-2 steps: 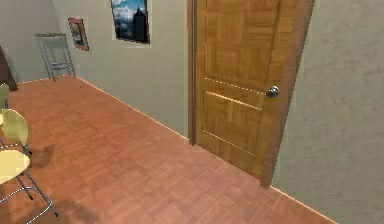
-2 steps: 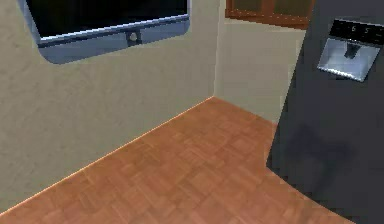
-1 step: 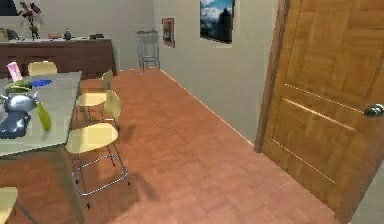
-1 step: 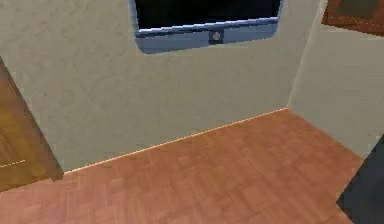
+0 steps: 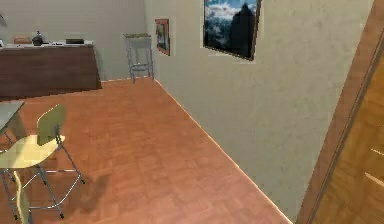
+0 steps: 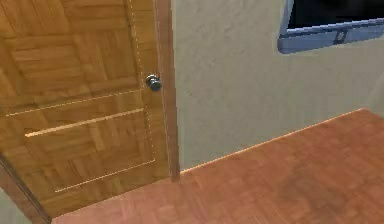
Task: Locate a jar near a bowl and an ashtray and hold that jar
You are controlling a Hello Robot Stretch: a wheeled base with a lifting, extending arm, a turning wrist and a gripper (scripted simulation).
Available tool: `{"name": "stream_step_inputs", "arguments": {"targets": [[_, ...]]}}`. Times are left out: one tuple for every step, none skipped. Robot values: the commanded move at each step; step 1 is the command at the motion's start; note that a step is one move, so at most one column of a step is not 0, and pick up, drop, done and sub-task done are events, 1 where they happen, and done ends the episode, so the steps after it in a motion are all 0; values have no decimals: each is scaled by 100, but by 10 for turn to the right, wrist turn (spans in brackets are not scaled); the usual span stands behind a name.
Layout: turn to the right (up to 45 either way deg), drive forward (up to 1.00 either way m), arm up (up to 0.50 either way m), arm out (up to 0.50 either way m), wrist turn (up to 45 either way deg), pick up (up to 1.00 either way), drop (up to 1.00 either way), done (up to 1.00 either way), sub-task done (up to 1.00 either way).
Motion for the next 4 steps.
{"name": "stream_step_inputs", "arguments": {"targets": [[0,55,0,0,0,0,0,0,0],[-240,0,0,0,0,0,0,0,0],[0,100,0,0,0,0,0,0,0],[-30,0,0,0,0,0,0,0,0]]}}
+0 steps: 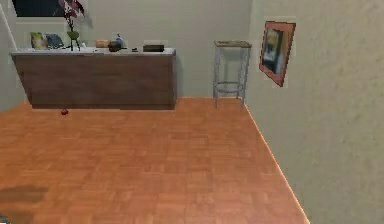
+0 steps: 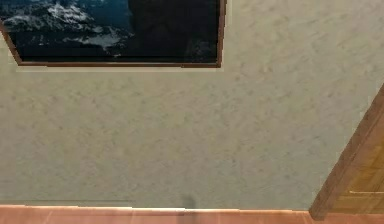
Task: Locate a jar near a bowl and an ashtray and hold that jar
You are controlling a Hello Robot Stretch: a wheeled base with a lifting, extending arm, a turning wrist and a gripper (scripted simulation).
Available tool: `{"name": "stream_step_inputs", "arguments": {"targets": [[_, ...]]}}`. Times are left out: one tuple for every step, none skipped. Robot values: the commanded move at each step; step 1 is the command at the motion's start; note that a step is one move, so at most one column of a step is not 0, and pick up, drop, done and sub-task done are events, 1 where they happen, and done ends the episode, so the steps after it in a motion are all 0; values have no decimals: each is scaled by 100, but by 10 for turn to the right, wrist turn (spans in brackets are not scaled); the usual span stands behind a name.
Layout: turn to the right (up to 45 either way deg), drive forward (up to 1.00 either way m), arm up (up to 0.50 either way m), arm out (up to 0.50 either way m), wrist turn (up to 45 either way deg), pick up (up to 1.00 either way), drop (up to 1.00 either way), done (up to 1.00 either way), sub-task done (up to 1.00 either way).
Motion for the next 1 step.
{"name": "stream_step_inputs", "arguments": {"targets": [[450,0,0,0,0,0,0,0,0]]}}
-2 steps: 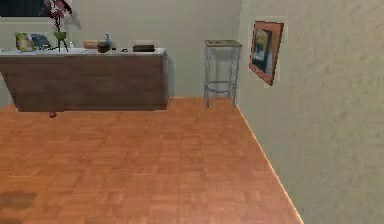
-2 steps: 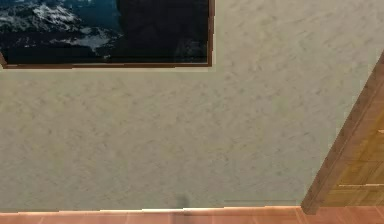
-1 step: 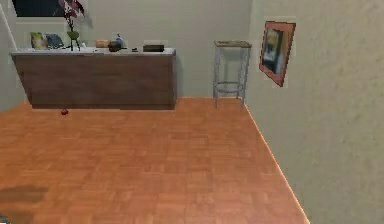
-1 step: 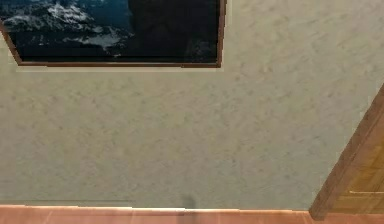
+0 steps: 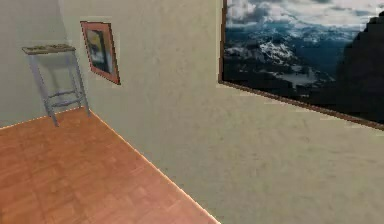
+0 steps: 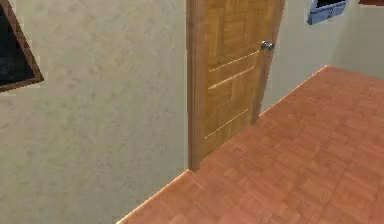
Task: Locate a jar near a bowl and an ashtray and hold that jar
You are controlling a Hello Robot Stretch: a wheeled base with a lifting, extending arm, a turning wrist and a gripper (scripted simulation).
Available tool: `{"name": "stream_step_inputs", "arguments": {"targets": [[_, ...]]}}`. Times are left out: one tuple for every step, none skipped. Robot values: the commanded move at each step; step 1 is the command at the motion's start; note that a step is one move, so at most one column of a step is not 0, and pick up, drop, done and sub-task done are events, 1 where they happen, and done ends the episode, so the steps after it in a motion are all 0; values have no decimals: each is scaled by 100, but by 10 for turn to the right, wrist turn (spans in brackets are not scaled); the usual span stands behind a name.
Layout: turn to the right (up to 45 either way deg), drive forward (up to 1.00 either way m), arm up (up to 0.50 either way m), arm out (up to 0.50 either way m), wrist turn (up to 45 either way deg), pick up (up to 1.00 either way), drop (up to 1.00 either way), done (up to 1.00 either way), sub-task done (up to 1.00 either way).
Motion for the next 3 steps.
{"name": "stream_step_inputs", "arguments": {"targets": [[450,0,0,0,0,0,0,0,0],[0,5,0,0,0,0,0,0,0],[-450,0,0,0,0,0,0,0,0]]}}
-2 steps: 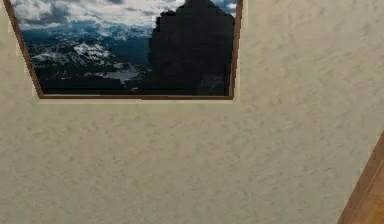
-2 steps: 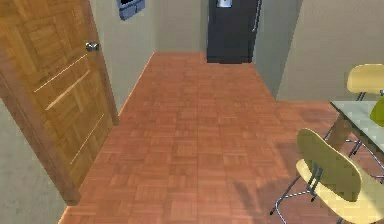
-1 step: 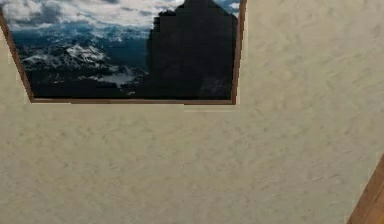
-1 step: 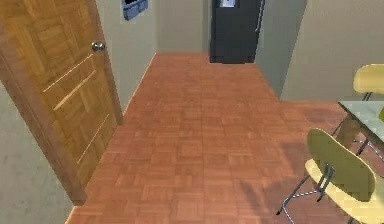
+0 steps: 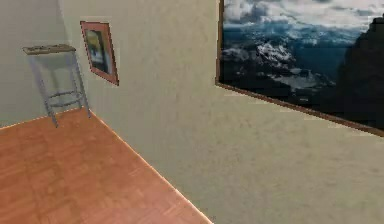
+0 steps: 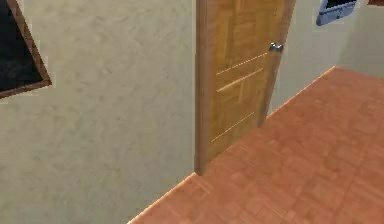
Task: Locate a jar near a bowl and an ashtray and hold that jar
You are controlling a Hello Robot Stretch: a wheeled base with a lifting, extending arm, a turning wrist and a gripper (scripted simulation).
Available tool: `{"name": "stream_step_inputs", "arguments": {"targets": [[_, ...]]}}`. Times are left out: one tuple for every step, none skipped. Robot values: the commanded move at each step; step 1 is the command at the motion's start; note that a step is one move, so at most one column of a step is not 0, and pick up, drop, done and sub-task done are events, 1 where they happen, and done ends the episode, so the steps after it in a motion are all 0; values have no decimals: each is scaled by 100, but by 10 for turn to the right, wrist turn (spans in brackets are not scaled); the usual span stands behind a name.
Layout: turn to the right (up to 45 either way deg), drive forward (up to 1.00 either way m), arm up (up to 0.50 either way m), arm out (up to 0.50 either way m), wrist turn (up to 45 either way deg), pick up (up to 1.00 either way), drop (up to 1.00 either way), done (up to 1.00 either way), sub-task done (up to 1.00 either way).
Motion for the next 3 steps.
{"name": "stream_step_inputs", "arguments": {"targets": [[-300,0,0,0,0,0,0,0,0],[0,45,0,0,0,0,0,0,0],[-450,0,0,0,0,0,0,0,0]]}}
